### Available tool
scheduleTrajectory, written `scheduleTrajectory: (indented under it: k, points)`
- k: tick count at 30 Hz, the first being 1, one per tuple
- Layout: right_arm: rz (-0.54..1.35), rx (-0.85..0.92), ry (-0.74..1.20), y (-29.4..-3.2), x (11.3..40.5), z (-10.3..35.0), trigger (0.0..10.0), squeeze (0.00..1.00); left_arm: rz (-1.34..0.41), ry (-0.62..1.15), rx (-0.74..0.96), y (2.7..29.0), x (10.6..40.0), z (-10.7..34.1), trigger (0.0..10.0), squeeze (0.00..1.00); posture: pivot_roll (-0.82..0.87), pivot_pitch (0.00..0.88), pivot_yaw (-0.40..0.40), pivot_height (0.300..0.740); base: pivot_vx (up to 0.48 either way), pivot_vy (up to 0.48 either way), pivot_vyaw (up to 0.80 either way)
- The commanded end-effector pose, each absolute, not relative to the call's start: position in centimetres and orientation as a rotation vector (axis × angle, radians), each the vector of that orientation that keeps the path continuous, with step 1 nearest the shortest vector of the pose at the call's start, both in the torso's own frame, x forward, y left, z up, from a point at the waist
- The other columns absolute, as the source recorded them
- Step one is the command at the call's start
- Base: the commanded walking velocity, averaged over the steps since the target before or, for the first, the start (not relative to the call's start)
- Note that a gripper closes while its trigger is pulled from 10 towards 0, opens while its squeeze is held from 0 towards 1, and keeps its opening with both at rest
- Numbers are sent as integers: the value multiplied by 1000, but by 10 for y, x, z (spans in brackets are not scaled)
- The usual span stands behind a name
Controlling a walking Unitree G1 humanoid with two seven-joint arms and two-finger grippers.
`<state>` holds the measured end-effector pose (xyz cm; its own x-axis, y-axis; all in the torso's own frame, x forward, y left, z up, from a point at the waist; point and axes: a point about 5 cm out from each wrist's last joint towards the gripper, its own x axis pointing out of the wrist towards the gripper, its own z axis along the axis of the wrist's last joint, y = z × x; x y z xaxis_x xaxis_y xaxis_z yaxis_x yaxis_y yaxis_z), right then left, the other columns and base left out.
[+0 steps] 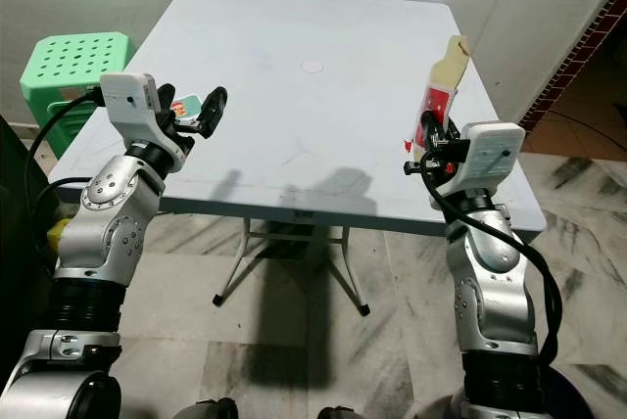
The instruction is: Picking trash to rubbish bin
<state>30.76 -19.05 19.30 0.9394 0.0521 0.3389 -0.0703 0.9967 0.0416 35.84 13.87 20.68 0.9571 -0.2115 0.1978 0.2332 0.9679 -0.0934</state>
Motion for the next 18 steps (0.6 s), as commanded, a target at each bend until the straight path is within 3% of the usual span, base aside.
scheduleTrajectory:
  k: [1, 18]
  points:
    - [18, 45, -385, -193, 302, 197, 10000, 0, -230, -185, -39, 136, 356, 198, 10000, 0, -55, 1, -17, 740, 0, 0, 0]
    - [-14, 26, -379, -198, 300, 195, 10000, 0, -214, -207, -33, 135, 357, 200, 10000, 0, -63, 0, -16, 740, 0, 0, 0]
